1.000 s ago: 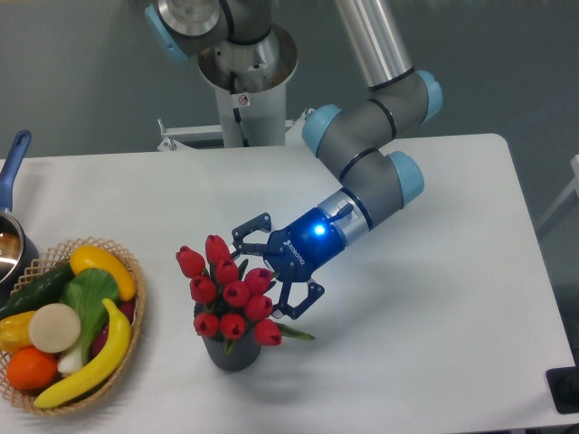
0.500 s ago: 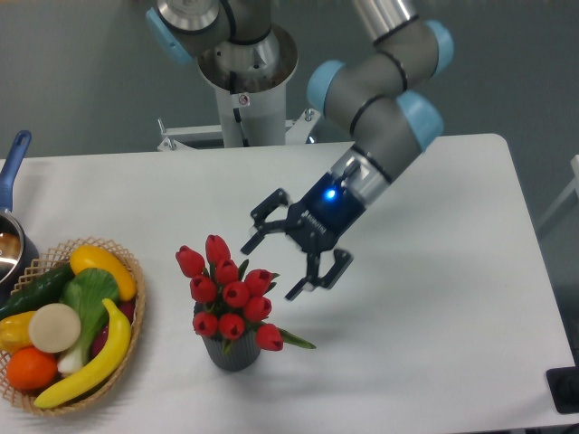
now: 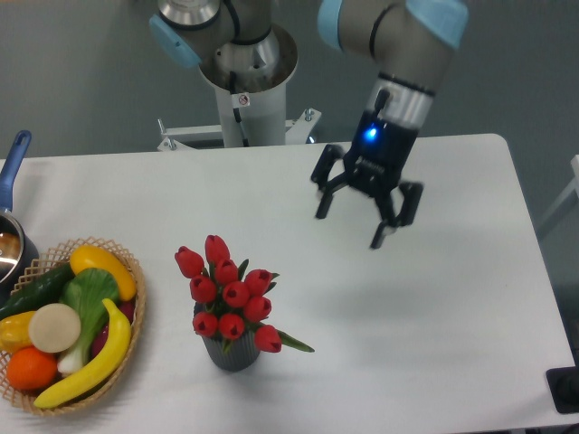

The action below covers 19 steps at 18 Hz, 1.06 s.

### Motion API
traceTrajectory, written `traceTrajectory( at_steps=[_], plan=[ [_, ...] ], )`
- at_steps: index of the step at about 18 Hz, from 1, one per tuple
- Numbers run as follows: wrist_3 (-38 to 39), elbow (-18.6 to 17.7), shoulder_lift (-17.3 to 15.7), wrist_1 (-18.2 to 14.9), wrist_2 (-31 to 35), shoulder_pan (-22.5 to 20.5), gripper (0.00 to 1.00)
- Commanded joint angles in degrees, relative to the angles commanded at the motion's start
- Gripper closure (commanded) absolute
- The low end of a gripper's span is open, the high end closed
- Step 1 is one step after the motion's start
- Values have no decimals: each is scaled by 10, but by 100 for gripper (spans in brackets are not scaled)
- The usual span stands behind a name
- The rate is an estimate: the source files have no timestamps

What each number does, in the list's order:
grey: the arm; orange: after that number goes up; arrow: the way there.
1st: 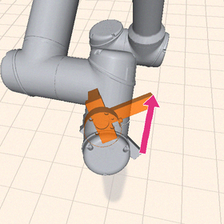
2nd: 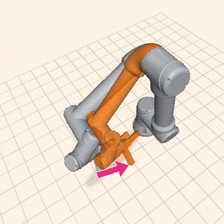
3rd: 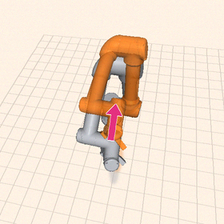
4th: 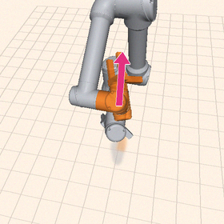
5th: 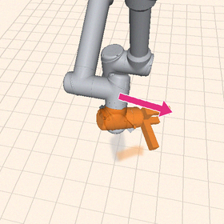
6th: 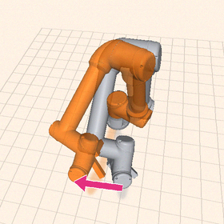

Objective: Insert the flowers into the vase

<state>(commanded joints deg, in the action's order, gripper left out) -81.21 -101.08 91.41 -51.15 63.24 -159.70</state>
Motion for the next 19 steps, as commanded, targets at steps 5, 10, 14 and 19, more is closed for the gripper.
traceTrajectory(
  at_steps=[5,10,14,19],
  plan=[
    [-54,12,-23,-59,100,-6,0],
    [-212,36,-40,-156,104,-46,0],
    [-336,30,-60,-216,104,-106,0],
    [-376,26,-68,-239,104,-127,0]
  ],
)
